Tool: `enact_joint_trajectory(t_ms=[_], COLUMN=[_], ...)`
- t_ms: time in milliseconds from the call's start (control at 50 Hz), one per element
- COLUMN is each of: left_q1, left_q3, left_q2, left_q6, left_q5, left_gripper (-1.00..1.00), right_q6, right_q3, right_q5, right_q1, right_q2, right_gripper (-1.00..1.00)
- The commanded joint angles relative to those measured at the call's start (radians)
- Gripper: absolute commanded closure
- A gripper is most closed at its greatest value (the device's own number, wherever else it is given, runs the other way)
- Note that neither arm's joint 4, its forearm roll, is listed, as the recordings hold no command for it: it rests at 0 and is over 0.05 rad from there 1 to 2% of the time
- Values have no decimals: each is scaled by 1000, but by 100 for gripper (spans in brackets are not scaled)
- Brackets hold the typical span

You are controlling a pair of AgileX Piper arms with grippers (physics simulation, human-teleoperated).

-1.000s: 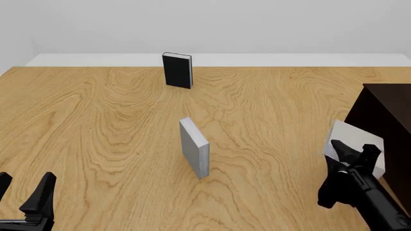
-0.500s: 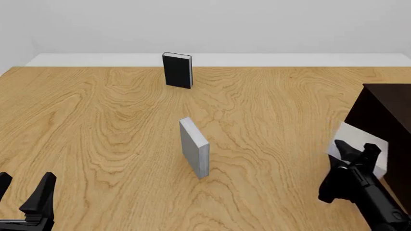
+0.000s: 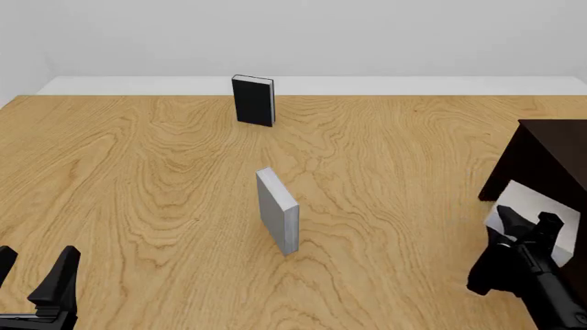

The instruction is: Pick up the book on the right and place it on the cabinet shelf.

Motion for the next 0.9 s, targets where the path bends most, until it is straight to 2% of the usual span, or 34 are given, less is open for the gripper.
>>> enact_joint_trajectory(t_ms=[20, 400, 900], left_q1=[0, 0, 0], left_q3=[0, 0, 0], left_q2=[0, 0, 0], left_q6=[0, 0, 0], left_q5=[0, 0, 0], left_gripper=[-100, -100, -100], right_q6=[-2, -20, -25], right_q3=[14, -2, -80], right_q5=[-30, -43, 35], right_q1=[-37, -94, -141], right_q2=[-10, 41, 47], right_gripper=[100, 100, 100])
